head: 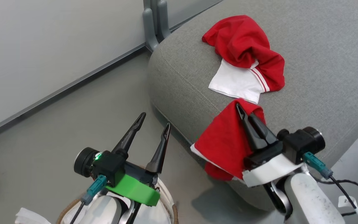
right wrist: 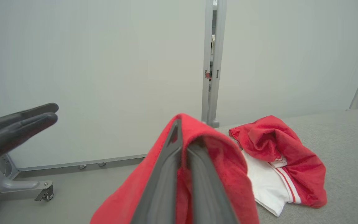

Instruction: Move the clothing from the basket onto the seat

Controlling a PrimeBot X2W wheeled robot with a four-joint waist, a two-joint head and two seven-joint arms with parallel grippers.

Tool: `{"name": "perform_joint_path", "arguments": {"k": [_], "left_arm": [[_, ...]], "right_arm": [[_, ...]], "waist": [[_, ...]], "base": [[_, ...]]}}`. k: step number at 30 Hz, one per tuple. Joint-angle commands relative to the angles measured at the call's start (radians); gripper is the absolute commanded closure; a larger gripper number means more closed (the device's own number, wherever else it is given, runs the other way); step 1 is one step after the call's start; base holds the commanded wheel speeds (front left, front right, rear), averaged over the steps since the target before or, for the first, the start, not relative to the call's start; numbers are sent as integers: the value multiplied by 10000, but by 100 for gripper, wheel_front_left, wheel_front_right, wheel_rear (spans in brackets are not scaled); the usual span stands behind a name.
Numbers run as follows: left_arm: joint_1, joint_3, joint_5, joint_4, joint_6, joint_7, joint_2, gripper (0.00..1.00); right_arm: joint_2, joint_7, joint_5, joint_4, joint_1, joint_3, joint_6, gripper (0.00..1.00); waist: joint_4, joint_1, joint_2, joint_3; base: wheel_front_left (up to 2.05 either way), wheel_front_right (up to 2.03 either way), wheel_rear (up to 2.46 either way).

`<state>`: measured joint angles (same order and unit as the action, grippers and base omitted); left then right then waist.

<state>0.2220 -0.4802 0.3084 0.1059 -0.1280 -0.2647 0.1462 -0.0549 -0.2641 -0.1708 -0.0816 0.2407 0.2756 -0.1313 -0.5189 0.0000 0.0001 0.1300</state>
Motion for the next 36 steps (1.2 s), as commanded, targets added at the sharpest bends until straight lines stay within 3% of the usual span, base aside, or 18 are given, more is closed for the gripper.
{"name": "perform_joint_path", "arguments": {"k": [1, 6, 13, 18, 22, 27, 32, 36], "left_arm": [[25, -37, 71, 37, -42, 7, 157, 0], [-78, -229, 132, 26, -43, 7, 397, 0], [-315, 123, 1, -301, -44, 7, 789, 0], [14, 178, -160, -674, -43, 9, 1183, 0], [407, 314, -206, -1010, -43, 7, 1487, 0], [814, 794, -220, -1438, -39, 7, 1939, 0], [1010, 1127, -198, -1735, -39, 7, 2415, 0], [1014, 1264, -139, -1826, -39, 7, 2412, 0]], "right_arm": [[-158, -5, 168, 114, 372, -155, 11, 100], [-1033, -5, 541, 78, 1686, -286, 11, 100], [-2333, -5, 458, -974, 4607, -218, 11, 100], [-2911, -5, 845, -1990, 6232, -1200, 11, 100], [-3295, 72, 916, -2978, 7126, -2579, 11, 100], [-3379, 64, 1336, -3818, 7724, -3859, 11, 100], [-2942, 17, 1871, -4710, 7772, -4715, 11, 100], [-2496, 0, 2287, -5588, 7298, -5090, 12, 100]], "waist": [[-345, 0, -1, 526], [-350, 0, -1, 920], [-335, 0, -1, 1871], [170, 0, -1, 2871], [703, 0, -1, 3738], [1155, 0, -1, 4727], [1390, 0, -1, 5494], [1504, 0, -1, 5664]], "base": [[0, 0, 0], [0, 0, 0], [0, 0, 0], [0, 0, 0], [0, 0, 0], [0, 0, 0], [0, 0, 0], [0, 0, 0]]}}
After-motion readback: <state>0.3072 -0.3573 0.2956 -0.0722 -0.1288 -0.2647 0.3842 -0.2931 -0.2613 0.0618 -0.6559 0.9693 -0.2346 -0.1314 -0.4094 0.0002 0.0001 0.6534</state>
